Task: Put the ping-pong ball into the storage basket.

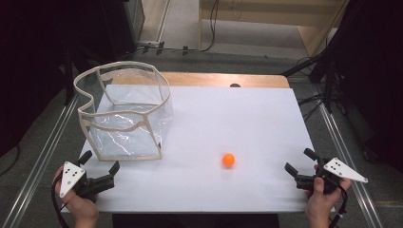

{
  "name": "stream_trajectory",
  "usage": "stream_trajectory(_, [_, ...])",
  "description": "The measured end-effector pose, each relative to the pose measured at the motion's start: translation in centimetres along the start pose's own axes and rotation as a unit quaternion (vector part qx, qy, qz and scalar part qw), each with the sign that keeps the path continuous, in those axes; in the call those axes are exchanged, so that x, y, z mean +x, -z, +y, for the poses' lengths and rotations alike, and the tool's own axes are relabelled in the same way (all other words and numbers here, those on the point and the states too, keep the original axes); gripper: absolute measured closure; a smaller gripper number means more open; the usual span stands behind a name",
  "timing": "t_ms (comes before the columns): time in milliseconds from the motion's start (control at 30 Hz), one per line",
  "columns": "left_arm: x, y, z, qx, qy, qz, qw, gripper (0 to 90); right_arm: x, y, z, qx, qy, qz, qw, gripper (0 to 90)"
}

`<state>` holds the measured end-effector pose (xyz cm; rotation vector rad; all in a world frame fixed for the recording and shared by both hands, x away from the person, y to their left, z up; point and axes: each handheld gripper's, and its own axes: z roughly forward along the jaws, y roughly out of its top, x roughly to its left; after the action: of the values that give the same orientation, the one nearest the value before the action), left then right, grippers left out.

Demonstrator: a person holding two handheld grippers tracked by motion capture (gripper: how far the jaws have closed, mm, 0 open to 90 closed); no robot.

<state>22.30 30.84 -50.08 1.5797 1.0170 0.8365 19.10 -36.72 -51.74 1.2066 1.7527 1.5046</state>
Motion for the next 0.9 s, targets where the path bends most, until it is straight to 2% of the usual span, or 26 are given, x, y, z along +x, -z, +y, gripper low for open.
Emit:
stream_trajectory(100, [0.0, 0.0, 0.0, 0.000, 0.000, 0.000, 1.0000, 0.0, 0.0, -0.1, 0.0, -0.003, -0.004, 0.005, 1.0000, 0.0])
stream_trajectory(133, [0.0, 0.0, 0.0, 0.000, -0.001, 0.000, 1.0000, 0.0, 0.2, 0.0, 0.2, -0.006, -0.001, -0.005, 1.0000, 0.0])
stream_trajectory(233, [-0.1, 0.0, 0.0, 0.000, -0.001, 0.001, 1.0000, 0.0, 0.4, -0.1, 0.4, -0.005, 0.004, -0.005, 1.0000, 0.0])
stream_trajectory(367, [-0.1, 0.0, 0.0, 0.001, -0.001, 0.000, 1.0000, 0.0, 0.8, -0.2, 0.8, 0.000, 0.009, 0.000, 1.0000, 0.0])
stream_trajectory(400, [-0.1, 0.0, 0.0, 0.001, -0.001, 0.000, 1.0000, 0.0, 1.1, -0.3, 1.1, 0.005, 0.019, 0.004, 0.9998, 0.0])
stream_trajectory(567, [-0.1, 0.0, 0.0, 0.002, -0.001, 0.000, 1.0000, 0.0, 1.4, -0.5, 1.5, 0.007, 0.023, 0.014, 0.9996, 0.0])
stream_trajectory(600, [-0.1, 0.0, 0.0, 0.002, -0.001, -0.001, 1.0000, 0.0, 1.5, -0.7, 1.8, 0.011, 0.026, 0.024, 0.9993, 0.0])
stream_trajectory(900, [-0.1, 0.0, 0.0, 0.003, -0.003, -0.001, 1.0000, 0.0, 2.3, -0.9, 3.2, 0.027, 0.041, 0.034, 0.9982, 0.0])
